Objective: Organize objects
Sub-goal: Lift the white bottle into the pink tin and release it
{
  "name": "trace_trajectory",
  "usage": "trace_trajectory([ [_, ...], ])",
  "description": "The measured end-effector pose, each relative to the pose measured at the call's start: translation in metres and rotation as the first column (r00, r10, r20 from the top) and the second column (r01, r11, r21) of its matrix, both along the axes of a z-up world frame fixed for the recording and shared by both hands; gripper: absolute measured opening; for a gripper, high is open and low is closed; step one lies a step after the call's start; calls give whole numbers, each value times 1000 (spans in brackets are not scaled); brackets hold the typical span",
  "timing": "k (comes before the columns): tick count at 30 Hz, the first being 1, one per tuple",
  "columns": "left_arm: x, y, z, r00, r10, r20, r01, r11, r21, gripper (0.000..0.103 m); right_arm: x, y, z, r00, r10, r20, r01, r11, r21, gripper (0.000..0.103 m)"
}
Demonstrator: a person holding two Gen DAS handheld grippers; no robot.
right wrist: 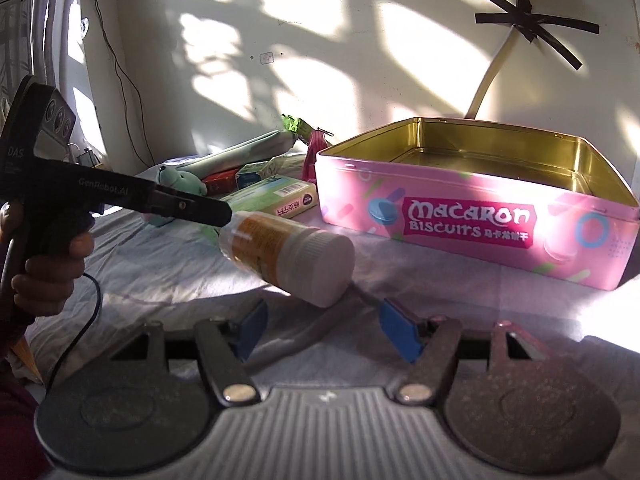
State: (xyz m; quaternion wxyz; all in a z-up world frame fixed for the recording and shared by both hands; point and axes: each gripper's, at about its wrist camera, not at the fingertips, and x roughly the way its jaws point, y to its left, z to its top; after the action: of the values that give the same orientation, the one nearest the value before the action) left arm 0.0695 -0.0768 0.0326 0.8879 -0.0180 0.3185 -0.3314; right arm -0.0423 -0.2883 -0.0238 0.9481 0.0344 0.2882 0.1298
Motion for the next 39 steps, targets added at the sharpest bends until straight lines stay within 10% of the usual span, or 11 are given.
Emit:
trace_trajectory([
  [10, 10, -28, -21, 995, -61, -83, 65, 997, 46, 58, 40, 27, -12, 999, 27, -35, -30, 997, -75, 58],
  [23, 23, -70, 53, 971, -103, 215, 94, 994, 53, 58, 51, 6, 39, 981, -76, 179, 96, 990, -103, 53],
  [39, 87, -110, 34, 995, -25, 99, 21, 999, 49, 58, 114, -18, 29, 959, -204, 195, 236, 959, -155, 52],
])
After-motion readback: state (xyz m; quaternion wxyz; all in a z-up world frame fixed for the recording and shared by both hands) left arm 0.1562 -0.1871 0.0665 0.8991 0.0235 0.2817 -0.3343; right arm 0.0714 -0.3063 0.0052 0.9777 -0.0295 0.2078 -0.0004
